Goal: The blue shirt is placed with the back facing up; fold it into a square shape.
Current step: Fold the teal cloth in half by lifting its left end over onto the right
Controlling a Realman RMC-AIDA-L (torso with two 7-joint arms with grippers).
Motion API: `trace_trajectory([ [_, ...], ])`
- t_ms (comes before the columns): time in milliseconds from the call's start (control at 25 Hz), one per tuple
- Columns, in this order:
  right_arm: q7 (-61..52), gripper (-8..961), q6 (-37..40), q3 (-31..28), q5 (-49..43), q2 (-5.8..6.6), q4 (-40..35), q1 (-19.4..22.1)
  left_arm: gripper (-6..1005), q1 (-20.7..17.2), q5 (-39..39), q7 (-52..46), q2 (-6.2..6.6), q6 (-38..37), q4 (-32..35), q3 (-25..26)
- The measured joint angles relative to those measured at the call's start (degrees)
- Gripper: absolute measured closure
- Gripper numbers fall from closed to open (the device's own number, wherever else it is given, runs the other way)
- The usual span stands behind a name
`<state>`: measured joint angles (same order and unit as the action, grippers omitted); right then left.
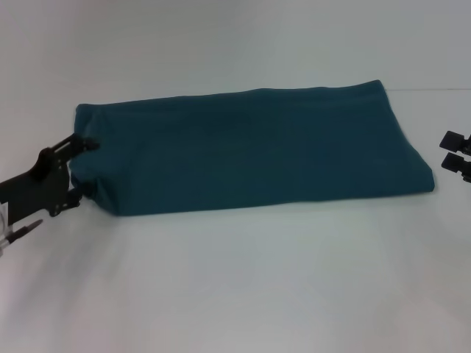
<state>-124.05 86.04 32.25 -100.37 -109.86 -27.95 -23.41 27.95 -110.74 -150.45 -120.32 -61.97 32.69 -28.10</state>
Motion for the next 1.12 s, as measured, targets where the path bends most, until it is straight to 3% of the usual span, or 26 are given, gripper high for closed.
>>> trace_trajectory([
  [440, 0.0, 266, 0.0, 0.0, 0.0, 0.00, 0.0, 0.0, 151, -3.5, -0.4, -0.8, -0.82, -0.1, -0.5, -0.3],
  [1120, 0.1, 267, 0.0, 0.0, 0.0, 0.00, 0.0, 0.9, 164, 0.2, -0.1, 0.3, -0.22, 3.9, -2.0, -0.3],
])
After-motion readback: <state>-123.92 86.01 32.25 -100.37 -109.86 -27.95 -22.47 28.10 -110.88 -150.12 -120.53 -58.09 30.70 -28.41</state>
